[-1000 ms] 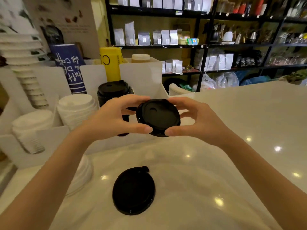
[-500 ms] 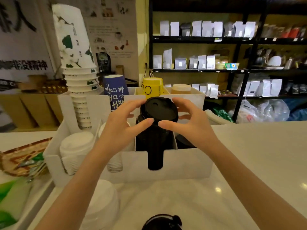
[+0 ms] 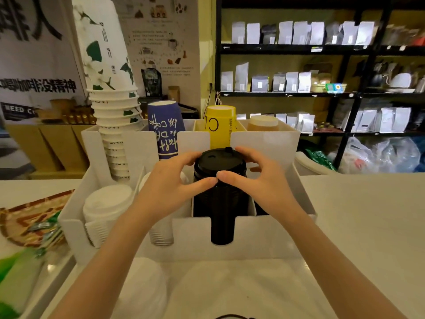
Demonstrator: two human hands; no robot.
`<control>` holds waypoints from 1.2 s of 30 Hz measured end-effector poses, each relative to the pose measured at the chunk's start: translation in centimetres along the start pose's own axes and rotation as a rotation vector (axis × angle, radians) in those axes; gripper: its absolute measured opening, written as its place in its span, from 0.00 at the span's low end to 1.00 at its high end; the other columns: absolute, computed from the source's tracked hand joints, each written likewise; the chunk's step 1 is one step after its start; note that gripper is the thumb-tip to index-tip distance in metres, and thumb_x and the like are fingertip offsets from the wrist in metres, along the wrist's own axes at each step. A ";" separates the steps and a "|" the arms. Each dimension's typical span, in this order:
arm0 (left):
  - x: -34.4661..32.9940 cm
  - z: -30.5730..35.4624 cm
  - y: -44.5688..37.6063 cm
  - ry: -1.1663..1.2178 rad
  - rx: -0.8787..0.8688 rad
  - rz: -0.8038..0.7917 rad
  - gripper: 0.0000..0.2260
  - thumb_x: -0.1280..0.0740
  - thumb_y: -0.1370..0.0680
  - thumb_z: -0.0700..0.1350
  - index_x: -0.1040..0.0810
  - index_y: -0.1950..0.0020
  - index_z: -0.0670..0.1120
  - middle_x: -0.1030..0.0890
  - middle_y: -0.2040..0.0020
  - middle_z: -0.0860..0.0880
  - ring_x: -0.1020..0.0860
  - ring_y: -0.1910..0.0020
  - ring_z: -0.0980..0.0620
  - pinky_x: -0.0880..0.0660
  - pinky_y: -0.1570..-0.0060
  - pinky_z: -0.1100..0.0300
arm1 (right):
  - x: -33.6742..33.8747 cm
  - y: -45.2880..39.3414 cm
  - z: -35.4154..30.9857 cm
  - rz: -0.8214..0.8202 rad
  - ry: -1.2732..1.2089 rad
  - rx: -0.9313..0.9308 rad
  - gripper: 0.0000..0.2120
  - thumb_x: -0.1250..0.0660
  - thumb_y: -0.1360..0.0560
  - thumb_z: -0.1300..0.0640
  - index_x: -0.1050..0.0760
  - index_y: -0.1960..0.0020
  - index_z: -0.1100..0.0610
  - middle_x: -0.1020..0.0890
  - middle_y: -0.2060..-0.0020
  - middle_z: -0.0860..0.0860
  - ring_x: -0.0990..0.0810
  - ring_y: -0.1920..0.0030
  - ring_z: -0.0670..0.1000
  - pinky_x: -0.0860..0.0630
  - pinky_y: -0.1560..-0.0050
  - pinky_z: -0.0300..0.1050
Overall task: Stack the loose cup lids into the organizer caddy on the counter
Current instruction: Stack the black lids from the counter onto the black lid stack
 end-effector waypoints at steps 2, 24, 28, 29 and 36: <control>0.1 0.1 0.0 0.000 -0.008 -0.017 0.22 0.31 0.33 0.56 0.28 0.39 0.55 0.23 0.50 0.61 0.27 0.49 0.65 0.34 0.51 0.74 | -0.1 0.0 -0.2 -0.008 0.005 0.011 0.29 0.29 0.34 0.49 0.32 0.35 0.50 0.28 0.52 0.33 0.29 0.50 0.34 0.35 0.57 0.17; -1.2 -0.8 0.1 0.004 0.079 -0.132 0.28 0.31 0.33 0.55 0.33 0.34 0.52 0.26 0.36 0.52 0.29 0.38 0.55 0.30 0.38 0.55 | -0.4 0.7 0.4 0.019 0.109 -0.009 0.27 0.29 0.36 0.43 0.32 0.41 0.50 0.25 0.46 0.44 0.28 0.45 0.43 0.35 0.60 0.25; -1.3 -0.6 0.2 -0.008 0.087 -0.136 0.27 0.32 0.32 0.55 0.32 0.35 0.52 0.25 0.37 0.52 0.29 0.39 0.56 0.31 0.41 0.58 | -0.4 0.7 0.5 0.010 0.102 -0.026 0.28 0.29 0.36 0.43 0.32 0.40 0.50 0.27 0.47 0.43 0.29 0.46 0.42 0.35 0.59 0.26; -1.2 -0.4 0.2 -0.016 0.076 -0.133 0.25 0.32 0.32 0.54 0.32 0.36 0.52 0.25 0.37 0.52 0.30 0.40 0.56 0.32 0.42 0.60 | -0.4 0.8 0.5 0.004 0.104 -0.026 0.28 0.29 0.35 0.43 0.33 0.39 0.50 0.28 0.47 0.43 0.30 0.46 0.43 0.35 0.58 0.27; -0.1 2.0 0.8 -0.216 -0.068 -0.028 0.20 0.32 0.30 0.51 0.29 0.40 0.51 0.32 0.32 0.50 0.35 0.33 0.52 0.41 0.38 0.62 | 0.4 3.3 0.4 -0.009 0.144 -0.028 0.33 0.32 0.31 0.46 0.42 0.30 0.48 0.32 0.40 0.43 0.29 0.42 0.42 0.28 0.44 0.37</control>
Point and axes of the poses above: each hand's wrist, its own y-axis away from the middle knuckle, its own x-axis out of the back of the hand, z = x × y, the point moved 7 cm from there along -y, towards the middle knuckle
